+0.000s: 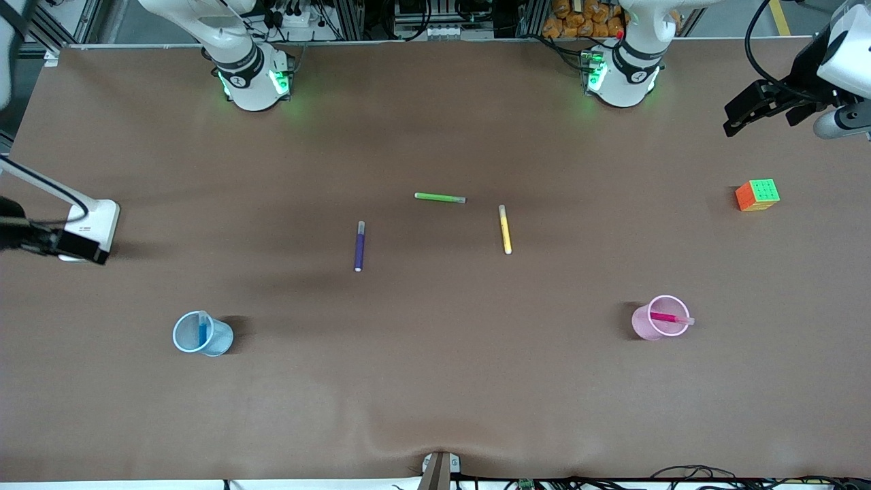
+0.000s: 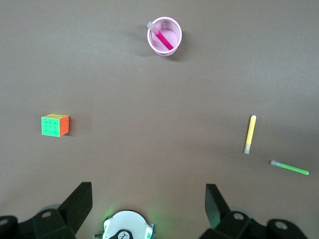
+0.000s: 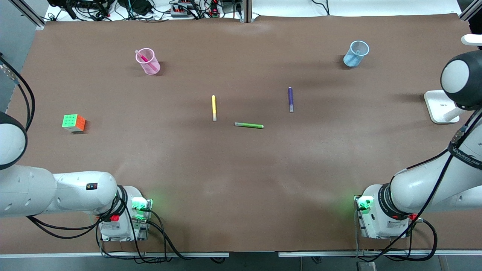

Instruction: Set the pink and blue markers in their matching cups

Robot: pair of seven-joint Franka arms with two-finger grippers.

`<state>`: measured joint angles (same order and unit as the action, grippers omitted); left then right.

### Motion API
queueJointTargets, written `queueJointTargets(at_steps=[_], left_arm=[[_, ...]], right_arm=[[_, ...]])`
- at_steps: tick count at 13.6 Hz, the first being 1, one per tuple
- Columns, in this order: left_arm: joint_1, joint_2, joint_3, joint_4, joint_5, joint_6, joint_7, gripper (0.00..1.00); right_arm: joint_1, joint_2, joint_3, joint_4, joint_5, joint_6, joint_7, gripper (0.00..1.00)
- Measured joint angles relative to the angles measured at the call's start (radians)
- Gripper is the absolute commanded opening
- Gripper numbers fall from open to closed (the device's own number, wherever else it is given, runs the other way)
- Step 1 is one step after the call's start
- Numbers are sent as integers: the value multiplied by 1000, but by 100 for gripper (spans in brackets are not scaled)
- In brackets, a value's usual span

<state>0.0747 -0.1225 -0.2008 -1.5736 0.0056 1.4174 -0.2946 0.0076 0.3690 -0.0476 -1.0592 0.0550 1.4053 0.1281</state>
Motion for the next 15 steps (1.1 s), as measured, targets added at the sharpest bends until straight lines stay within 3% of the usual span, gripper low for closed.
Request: queueJointTargets(at_steps=[6, 15], left_arm=[[0, 0, 0, 0, 0, 0, 0, 100], [0, 0, 0, -1, 0, 0, 0, 100]], right_arm=[[-24, -120, -8, -46, -2, -30, -73, 100], [-28, -342, -8, -294, -2, -41, -87, 100]])
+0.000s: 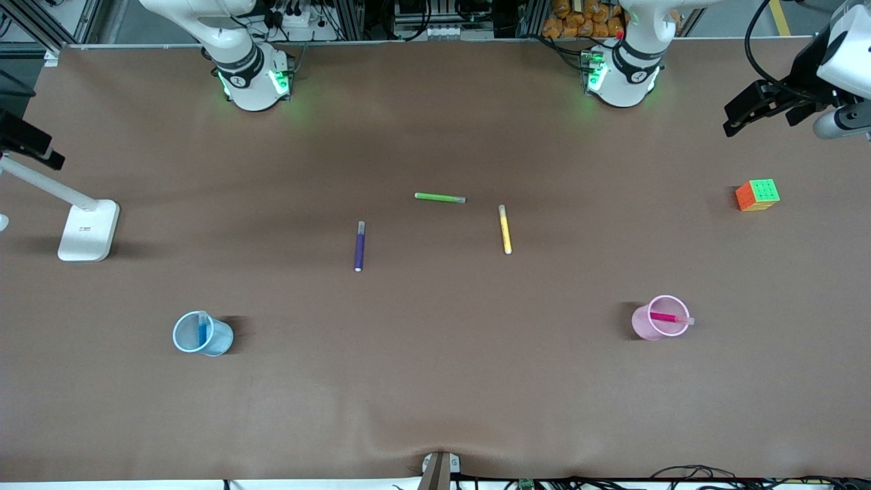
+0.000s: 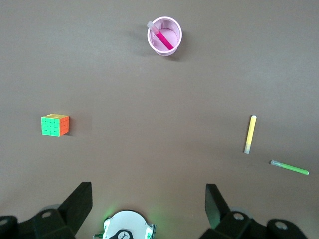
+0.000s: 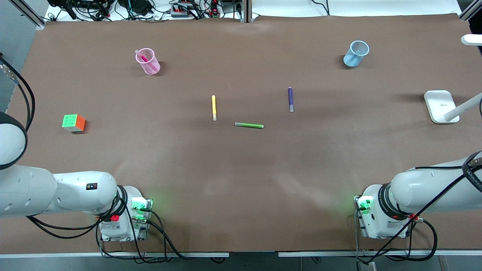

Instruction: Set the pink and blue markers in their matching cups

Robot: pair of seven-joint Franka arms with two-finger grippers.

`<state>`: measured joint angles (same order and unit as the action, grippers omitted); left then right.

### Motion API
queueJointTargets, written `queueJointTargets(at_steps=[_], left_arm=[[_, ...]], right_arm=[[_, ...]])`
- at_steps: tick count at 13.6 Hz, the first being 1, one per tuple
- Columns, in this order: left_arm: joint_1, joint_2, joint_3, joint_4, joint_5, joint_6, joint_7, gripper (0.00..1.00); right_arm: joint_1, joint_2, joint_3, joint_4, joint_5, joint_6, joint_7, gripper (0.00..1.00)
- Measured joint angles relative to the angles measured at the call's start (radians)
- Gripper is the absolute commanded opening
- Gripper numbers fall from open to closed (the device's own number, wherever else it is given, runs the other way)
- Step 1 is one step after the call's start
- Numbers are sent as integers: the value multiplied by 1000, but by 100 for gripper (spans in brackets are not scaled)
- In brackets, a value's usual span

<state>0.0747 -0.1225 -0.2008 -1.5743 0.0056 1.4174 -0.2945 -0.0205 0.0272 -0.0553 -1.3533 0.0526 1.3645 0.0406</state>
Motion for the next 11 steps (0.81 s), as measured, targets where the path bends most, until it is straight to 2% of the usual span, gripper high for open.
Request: queueJointTargets(at_steps=[11], left_arm=[[0, 0, 0, 0, 0, 0, 101, 100]], right_arm=[[1, -47, 11, -68, 5, 9, -7, 100]])
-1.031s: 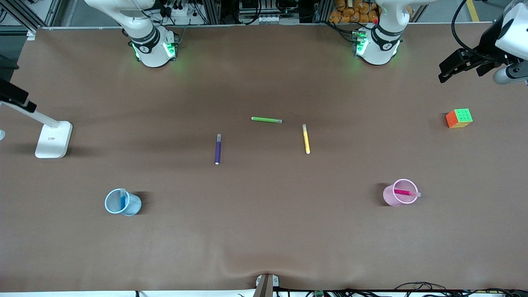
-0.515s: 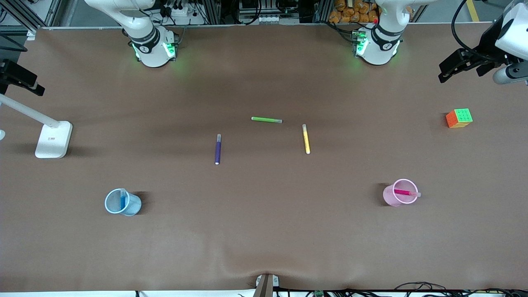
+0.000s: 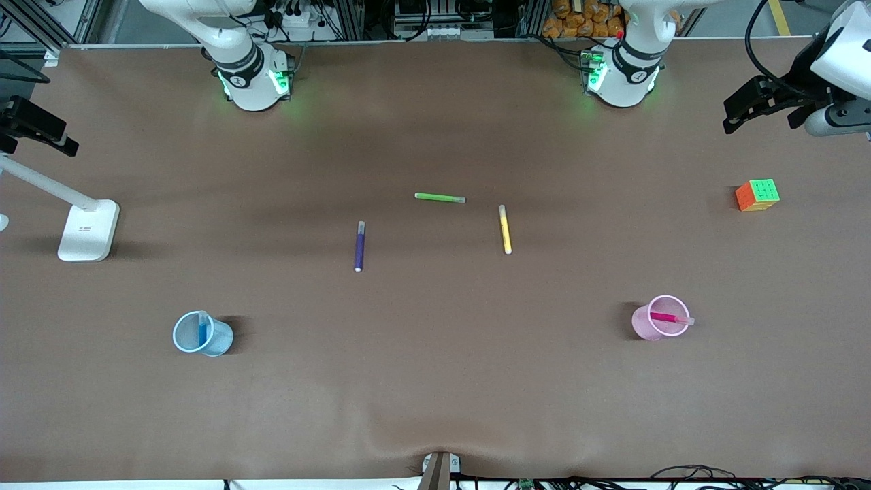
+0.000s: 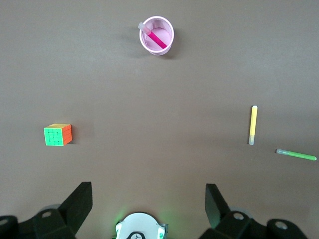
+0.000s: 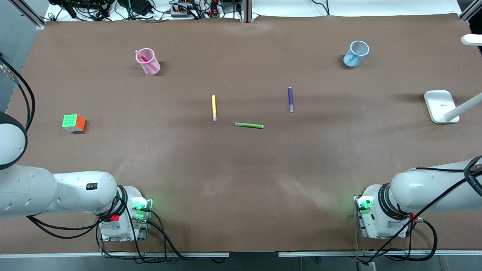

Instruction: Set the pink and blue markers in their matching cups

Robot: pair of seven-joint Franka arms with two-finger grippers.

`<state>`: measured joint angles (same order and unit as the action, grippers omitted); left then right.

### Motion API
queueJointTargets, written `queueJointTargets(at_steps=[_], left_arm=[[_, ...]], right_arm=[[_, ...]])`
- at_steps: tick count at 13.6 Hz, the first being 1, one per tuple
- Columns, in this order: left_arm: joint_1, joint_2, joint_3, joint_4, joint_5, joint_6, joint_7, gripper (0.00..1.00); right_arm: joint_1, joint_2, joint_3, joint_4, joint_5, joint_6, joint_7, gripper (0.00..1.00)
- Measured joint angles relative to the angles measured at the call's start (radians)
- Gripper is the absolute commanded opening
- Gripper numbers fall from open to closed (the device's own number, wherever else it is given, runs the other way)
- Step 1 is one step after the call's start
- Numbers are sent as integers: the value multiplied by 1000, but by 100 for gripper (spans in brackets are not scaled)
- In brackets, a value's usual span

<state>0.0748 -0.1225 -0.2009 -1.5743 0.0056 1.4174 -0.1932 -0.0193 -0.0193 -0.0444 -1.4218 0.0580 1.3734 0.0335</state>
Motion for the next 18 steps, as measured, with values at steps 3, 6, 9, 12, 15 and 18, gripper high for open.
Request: queueJointTargets(at_steps=[3, 6, 9, 12, 15, 18], left_arm=[[0, 0, 0, 0, 0, 0, 4, 100], [0, 0, 0, 1, 0, 0, 4, 100], [0, 0, 0, 1, 0, 0, 4, 100], [0, 0, 0, 1, 0, 0, 4, 100], [0, 0, 0, 1, 0, 0, 4, 100], [0, 0, 0, 1, 0, 0, 4, 100]], right_arm=[[0, -47, 2, -81, 0, 63, 0, 100], [0, -61, 3, -109, 0, 77, 0, 100], [0, -62, 3, -110, 0, 87, 0, 100], [2, -62, 5, -107, 0, 89, 0, 100], [2, -62, 5, -107, 0, 89, 0, 100], [2, -61, 5, -107, 0, 89, 0, 100]])
